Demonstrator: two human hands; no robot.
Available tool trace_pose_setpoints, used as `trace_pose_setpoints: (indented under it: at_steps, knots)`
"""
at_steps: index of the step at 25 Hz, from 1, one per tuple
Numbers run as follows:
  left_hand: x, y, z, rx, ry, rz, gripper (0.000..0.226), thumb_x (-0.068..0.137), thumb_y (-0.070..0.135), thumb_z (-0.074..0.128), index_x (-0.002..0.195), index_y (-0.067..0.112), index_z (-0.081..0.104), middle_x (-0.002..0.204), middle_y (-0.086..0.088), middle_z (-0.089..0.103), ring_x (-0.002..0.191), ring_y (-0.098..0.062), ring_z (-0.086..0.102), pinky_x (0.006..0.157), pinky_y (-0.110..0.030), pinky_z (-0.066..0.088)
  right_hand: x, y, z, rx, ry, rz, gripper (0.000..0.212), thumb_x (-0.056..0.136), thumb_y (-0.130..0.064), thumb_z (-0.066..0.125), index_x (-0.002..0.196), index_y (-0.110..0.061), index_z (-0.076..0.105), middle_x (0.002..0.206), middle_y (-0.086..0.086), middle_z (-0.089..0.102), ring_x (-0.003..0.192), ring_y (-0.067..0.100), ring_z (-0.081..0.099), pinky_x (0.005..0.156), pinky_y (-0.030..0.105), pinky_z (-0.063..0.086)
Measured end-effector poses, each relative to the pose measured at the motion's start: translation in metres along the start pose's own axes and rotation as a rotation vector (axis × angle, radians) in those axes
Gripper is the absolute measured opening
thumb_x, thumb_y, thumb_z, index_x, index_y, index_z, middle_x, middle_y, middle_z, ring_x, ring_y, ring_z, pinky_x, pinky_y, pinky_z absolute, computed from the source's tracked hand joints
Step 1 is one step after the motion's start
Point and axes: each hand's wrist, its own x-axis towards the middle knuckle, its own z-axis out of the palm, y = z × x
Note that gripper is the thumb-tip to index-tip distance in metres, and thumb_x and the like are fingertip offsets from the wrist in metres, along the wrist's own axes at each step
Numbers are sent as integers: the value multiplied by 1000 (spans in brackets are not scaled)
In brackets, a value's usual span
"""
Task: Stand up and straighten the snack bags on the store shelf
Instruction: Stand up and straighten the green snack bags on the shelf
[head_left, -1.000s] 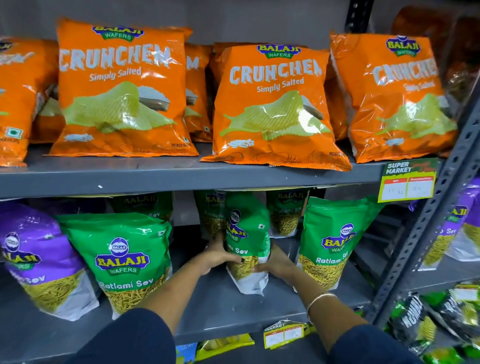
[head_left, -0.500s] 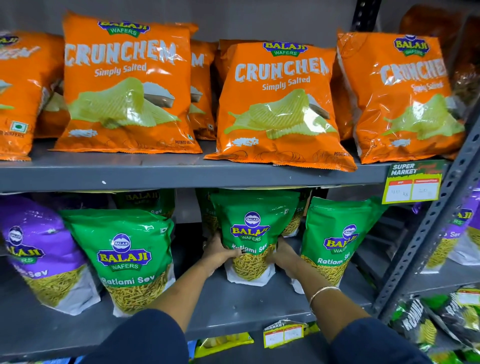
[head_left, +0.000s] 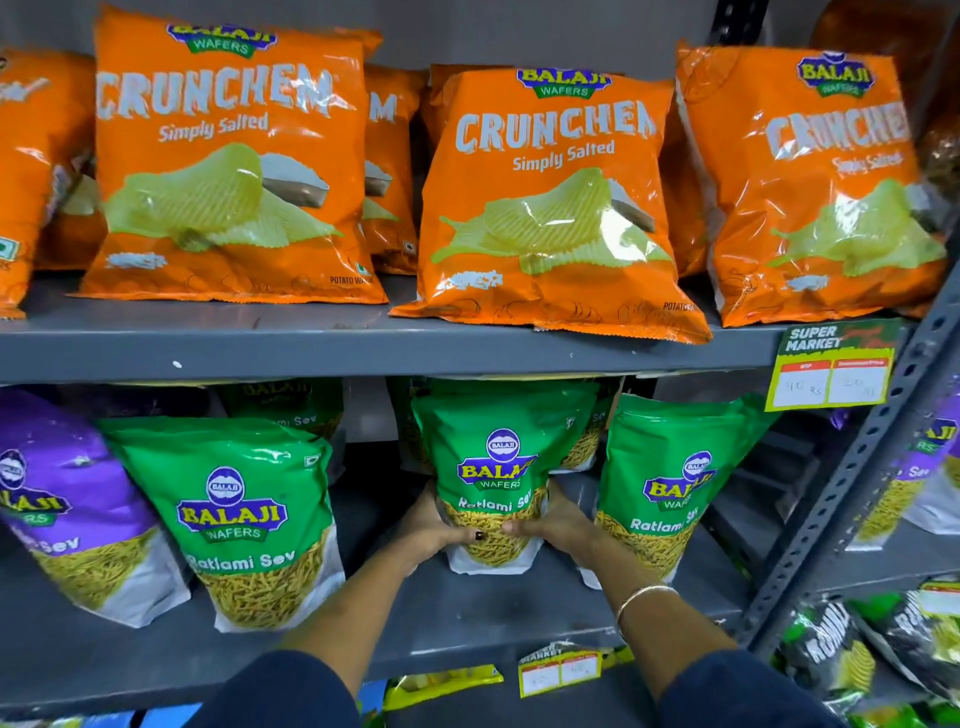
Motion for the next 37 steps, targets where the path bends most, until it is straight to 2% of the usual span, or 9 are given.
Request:
trace_pose_setpoints:
  at_steps: [8, 12, 15, 17, 21, 23, 26, 31, 37]
  knots:
    - [-54, -5, 6, 8, 37, 16, 83, 63, -4, 79, 135, 3, 37, 127, -12, 57, 114, -14, 51, 83, -19, 40, -50, -8, 18, -136, -23, 32, 100, 66, -20, 83, 140, -8, 16, 135, -5, 37, 137, 25, 34, 117, 38, 27]
    - [-56, -4, 3, -27, 60, 49, 142, 9, 53, 87, 132, 5, 37, 125, -5, 55, 122, -18, 49, 95, -27, 45, -75, -88, 15, 130, 385, -227, 109, 70, -21, 80, 145, 1, 4, 153, 16, 22, 143, 27, 22, 118, 36, 20]
    - [-40, -22, 3, -51, 45, 50, 142, 5, 50, 88, 130, 7, 39, 129, -14, 57, 125, -26, 50, 108, -44, 40, -86, -140, 16, -460, 701, -392, 38, 78, -36, 70, 88, -3, 54, 92, 16, 59, 103, 30, 55, 94, 40, 40]
    - [-33, -30, 2, -30, 44, 33, 139, 7, 53, 89, 130, 9, 40, 131, -16, 58, 125, -29, 51, 107, -50, 41, -84, -157, 18, -965, 547, -352, 38, 86, -40, 58, 68, -7, 55, 69, 9, 58, 86, 30, 59, 89, 39, 41]
    - [-55, -9, 2, -28, 36, 15, 130, 23, 36, 94, 135, 6, 35, 130, -14, 57, 124, -24, 51, 105, -40, 42, -75, -161, 20, -936, 475, -434, 22, 87, -10, 52, 100, -11, 71, 108, 11, 72, 103, 32, 63, 91, 37, 47]
    - [-66, 2, 2, 14, 26, 13, 99, 54, 5, 87, 137, 3, 32, 132, -15, 54, 118, -14, 47, 95, -26, 41, -77, -147, 24, -916, 667, -517, 20, 88, -17, 54, 98, -9, 69, 102, 14, 72, 102, 34, 61, 96, 41, 39]
    - [-55, -3, 1, 20, -4, 1, 84, 68, -17, 69, 140, -1, 27, 138, -19, 49, 117, -17, 47, 93, -25, 38, -79, -107, 27, -758, 898, -563, 58, 83, -46, 56, 115, 2, 51, 120, 25, 54, 120, 36, 41, 111, 52, 30]
    - [-49, -13, 2, 9, -4, -47, 97, 57, -8, 81, 137, 6, 27, 133, -15, 52, 126, -26, 47, 107, -38, 40, -82, -24, 41, -393, 708, -304, 114, 66, -44, 76, 147, -6, 6, 157, 12, 7, 145, 26, 8, 118, 40, 16]
    - [-47, -26, 5, 23, 68, -50, 94, 40, 22, 83, 124, 13, 41, 129, -13, 58, 114, -21, 54, 99, -34, 44, -58, 10, 39, -184, 275, -24, 87, 72, -26, 78, 140, -7, 27, 144, 12, 43, 132, 29, 42, 98, 32, 40]
